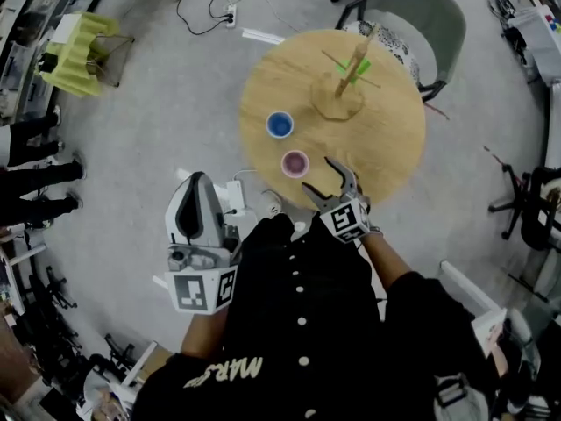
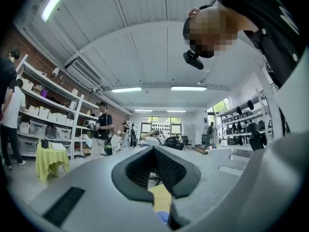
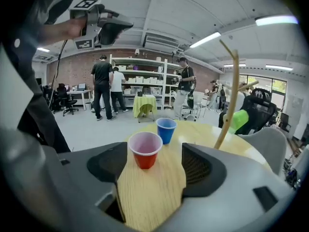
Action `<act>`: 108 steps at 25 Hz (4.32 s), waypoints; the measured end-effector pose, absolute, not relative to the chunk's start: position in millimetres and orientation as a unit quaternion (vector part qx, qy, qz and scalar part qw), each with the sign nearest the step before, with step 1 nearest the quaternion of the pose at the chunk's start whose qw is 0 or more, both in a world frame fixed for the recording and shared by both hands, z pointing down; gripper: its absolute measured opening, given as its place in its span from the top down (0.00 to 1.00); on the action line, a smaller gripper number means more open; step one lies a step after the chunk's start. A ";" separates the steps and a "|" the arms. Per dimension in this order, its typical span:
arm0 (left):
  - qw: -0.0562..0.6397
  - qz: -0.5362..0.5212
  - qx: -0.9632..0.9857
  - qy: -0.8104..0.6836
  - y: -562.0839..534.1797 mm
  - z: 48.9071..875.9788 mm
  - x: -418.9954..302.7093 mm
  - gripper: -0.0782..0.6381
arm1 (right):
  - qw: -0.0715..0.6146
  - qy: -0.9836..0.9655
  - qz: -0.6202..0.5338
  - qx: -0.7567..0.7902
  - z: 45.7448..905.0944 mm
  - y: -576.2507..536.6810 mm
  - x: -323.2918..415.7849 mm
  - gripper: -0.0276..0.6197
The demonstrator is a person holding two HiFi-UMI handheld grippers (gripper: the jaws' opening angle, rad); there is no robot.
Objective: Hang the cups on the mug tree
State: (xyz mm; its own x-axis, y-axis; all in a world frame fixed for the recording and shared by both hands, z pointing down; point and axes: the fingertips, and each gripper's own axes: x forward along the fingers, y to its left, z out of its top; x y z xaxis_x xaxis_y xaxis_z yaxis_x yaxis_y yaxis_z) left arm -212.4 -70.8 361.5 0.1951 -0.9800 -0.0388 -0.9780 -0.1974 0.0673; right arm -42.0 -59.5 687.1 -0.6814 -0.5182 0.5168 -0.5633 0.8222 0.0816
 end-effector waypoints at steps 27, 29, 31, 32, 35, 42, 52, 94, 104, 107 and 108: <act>0.037 -0.030 0.776 -0.629 -76.8 390.9 -246.7 0.90 | 0.303 -0.890 0.047 0.337 735.8 -101.1 -69.2 0.52; 0.033 -0.041 0.780 -0.623 -78.2 382.3 -238.7 0.90 | 0.310 -0.879 0.049 0.358 725.2 -113.8 -44.4 0.52; 0.029 -0.050 0.784 -0.617 -79.5 374.4 -230.1 0.90 | 0.317 -0.867 0.054 0.380 714.2 -129.6 -15.2 0.52; 0.027 -0.055 0.786 -0.615 -79.9 370.5 -225.8 0.90 | 0.322 -0.861 0.051 0.391 706.3 -139.5 0.2 0.52; 0.021 -0.070 0.791 -0.608 -79.1 358.9 -214.6 0.90 | 0.336 -0.844 0.035 0.417 678.0 -174.4 47.7 0.52; 0.010 -0.088 0.792 -0.604 -71.4 339.6 -205.0 0.90 | 0.374 -0.810 -0.004 0.451 616.8 -238.6 107.0 0.52; -0.004 -0.107 0.782 -0.615 -56.8 328.0 -207.2 0.90 | 0.382 -0.821 -0.093 0.415 554.8 -249.6 87.5 0.51; 0.002 -0.105 0.775 -0.623 -41.0 335.1 -214.4 0.90 | 0.294 -0.836 -0.090 0.455 498.4 -201.9 58.9 0.39; 0.030 -0.072 0.779 -0.622 -57.5 360.6 -222.8 0.90 | 0.252 -0.880 0.007 0.402 565.7 -111.8 -13.0 0.40; 0.032 -0.057 0.781 -0.621 -61.7 369.2 -227.8 0.90 | 0.252 -0.885 0.033 0.390 588.7 -109.5 -28.7 0.40; 0.034 -0.054 0.782 -0.620 -63.4 371.8 -228.7 0.90 | 0.252 -0.887 0.041 0.386 597.5 -109.9 -33.5 0.40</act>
State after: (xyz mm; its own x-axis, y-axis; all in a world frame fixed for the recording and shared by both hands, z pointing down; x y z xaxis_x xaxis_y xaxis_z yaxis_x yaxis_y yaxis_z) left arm -228.7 -63.4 371.8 0.2243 -0.9736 -0.0416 -0.9664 -0.2277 0.1195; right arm -33.5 -109.9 597.5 -0.5757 -0.6630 0.4785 -0.7043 0.6994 0.1218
